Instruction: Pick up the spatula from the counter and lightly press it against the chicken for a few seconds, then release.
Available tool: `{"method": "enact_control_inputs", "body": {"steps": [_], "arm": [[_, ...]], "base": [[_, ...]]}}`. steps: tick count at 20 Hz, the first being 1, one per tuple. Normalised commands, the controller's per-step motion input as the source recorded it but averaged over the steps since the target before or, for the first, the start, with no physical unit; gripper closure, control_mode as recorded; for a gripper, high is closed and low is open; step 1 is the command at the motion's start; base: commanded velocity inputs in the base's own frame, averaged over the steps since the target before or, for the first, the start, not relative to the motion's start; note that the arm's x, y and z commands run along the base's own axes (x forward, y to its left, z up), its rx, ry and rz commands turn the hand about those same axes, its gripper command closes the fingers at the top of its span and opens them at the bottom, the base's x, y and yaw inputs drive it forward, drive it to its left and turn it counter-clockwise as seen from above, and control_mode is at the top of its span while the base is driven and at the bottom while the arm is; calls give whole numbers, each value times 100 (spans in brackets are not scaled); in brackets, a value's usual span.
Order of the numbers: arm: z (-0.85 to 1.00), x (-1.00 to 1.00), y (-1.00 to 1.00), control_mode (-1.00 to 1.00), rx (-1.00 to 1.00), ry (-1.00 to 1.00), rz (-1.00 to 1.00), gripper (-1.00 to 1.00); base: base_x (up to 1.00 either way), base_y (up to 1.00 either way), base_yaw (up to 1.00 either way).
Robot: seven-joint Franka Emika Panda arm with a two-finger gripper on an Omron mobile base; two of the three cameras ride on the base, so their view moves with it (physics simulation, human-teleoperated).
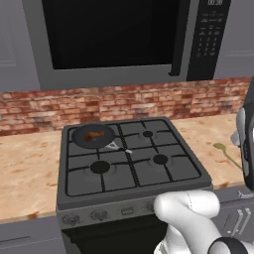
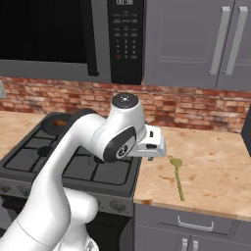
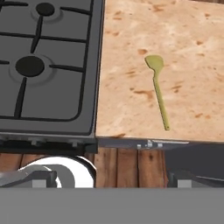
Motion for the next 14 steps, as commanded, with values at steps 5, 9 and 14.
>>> {"method": "enact_control_inputs", "body": {"steps": [5,9,14], "arm": [[-17,12,-15,-100,0,5,0,-100],[-25,13,-14,-100,0,5,1,-100],[-29,9,-15,-100,0,5,2,-100]], "base": [[0,0,0],[0,0,0],[0,0,0]]}}
